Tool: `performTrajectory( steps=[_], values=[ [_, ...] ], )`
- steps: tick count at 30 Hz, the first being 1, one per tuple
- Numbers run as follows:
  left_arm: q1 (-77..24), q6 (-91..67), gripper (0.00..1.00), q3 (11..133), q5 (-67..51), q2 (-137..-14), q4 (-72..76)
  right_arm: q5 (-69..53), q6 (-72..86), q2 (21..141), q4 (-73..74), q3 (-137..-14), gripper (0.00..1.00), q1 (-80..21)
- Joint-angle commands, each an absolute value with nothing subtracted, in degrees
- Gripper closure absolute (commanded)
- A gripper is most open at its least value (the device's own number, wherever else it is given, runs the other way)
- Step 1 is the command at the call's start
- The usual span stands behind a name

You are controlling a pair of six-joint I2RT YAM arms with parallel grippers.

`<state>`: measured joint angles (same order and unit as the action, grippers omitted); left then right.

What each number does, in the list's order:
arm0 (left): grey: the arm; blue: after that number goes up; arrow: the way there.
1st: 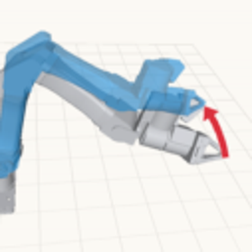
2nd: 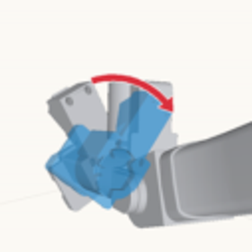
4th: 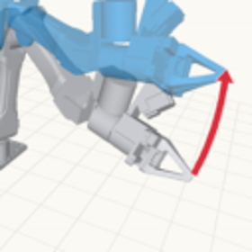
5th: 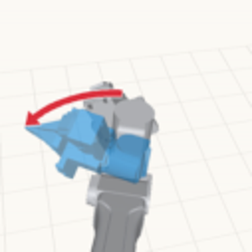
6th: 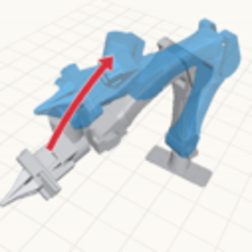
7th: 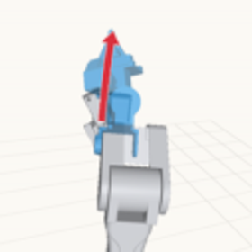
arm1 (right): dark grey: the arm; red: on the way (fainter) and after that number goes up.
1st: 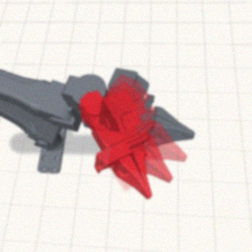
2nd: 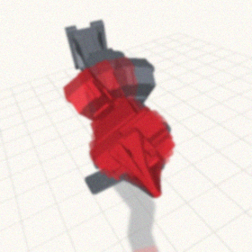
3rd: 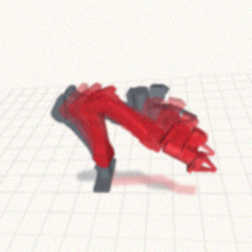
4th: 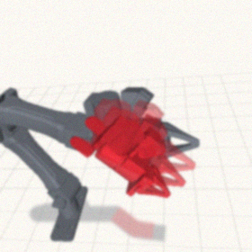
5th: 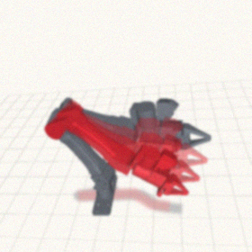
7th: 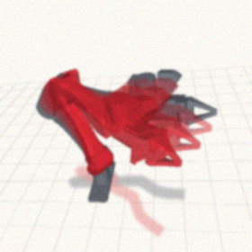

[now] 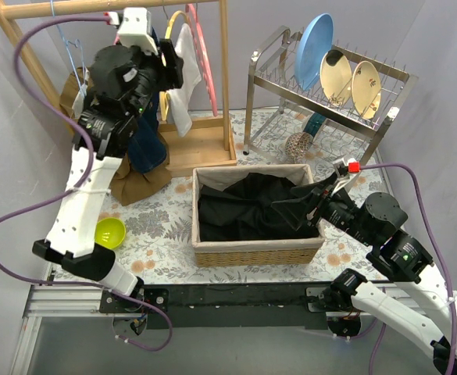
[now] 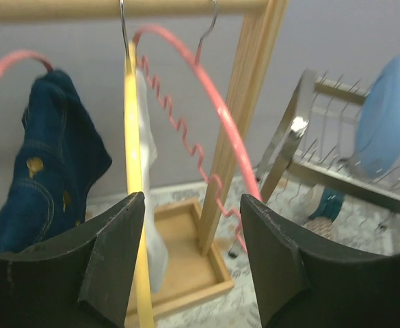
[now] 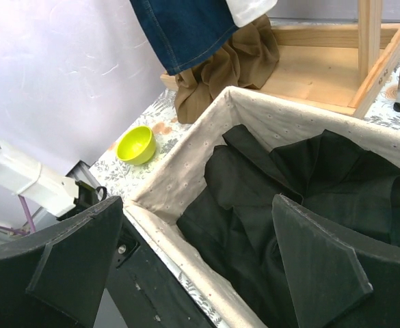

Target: Remove the skirt from the hanger

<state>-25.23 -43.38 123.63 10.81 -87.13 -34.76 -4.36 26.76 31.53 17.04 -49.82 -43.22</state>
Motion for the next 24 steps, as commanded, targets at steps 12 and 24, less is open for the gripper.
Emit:
performTrajectory(
  steps=[12,24],
  values=[
    [-24.1,-40.3,0.54,116.7,18.6,-90.2,-39.0,-6.0,27.9,31.1,13.7,-49.4,0.04,-43.5],
    [-24.1,-42.4,0.39,120.1,12.7,-87.2,-39.9,-6.8,28.4,31.6,12.6,-48.5,0.04,-43.5]
  ],
)
